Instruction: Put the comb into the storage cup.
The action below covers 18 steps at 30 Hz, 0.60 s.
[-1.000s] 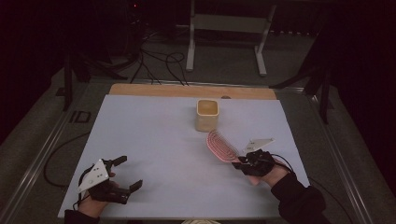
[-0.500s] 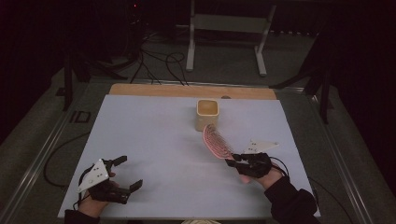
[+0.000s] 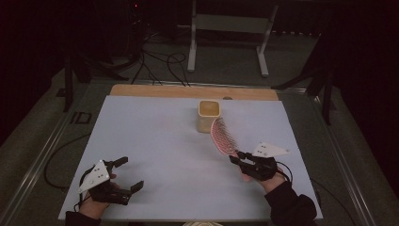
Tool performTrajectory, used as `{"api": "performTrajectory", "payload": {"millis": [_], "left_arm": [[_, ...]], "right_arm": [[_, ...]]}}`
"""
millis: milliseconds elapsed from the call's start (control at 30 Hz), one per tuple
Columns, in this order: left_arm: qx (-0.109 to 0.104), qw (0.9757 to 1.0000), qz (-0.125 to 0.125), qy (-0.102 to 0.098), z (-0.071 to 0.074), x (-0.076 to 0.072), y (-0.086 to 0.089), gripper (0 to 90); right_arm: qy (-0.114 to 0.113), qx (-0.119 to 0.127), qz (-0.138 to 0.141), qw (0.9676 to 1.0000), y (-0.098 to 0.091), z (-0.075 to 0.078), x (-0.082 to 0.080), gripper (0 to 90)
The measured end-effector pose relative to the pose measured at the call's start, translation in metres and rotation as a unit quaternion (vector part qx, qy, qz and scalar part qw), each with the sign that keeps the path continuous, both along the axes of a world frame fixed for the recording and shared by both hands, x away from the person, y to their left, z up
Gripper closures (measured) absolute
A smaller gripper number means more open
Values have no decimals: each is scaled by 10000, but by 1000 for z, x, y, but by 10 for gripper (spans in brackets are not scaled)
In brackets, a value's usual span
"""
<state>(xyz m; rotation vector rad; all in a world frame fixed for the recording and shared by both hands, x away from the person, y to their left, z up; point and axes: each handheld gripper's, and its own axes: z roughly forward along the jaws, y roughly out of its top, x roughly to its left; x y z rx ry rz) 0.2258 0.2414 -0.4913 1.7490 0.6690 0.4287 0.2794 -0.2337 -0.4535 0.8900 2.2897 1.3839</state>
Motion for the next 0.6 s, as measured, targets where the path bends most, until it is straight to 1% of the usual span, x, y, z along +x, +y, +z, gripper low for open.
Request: {"api": "performTrajectory", "payload": {"millis": [67, 167, 200, 233, 333, 367, 400, 467, 533, 600], "left_arm": [[1, 10000, -8, 1, 0, 0, -1, 1], [14, 10000, -7, 9, 1, -1, -1, 1], [14, 10000, -7, 9, 1, -1, -1, 1], [-29, 10000, -6, 10, 2, -1, -2, 1], [-60, 10000, -8, 9, 4, -1, -3, 1], [-138, 9999, -23, 44, 6, -1, -4, 1], [-138, 9999, -23, 44, 6, -1, -4, 1], [-179, 9998, -25, 111, 10, 1, -5, 1], [-155, 9998, -17, 144, 12, 1, -5, 1], [-46, 9996, 3, 265, 18, 5, -6, 1]], "right_arm": [[-113, 84, -140, 9998, -1, 0, -3, 711], [-194, 151, -263, 9994, -2, -2, -6, 711], [-194, 151, -263, 9994, -2, -2, -6, 711], [-199, 208, -310, 9991, -2, -4, -7, 712], [-219, 196, -320, 9991, -3, -4, -6, 712], [-226, 211, -317, 9990, -3, -4, -6, 712], [-232, 206, -328, 9990, -3, -4, -6, 712], [-230, 178, -343, 9990, -3, -4, -5, 712], [-223, 158, -353, 9990, -3, -5, -6, 712], [-254, 146, -364, 9989, -3, -5, -6, 713]]}}
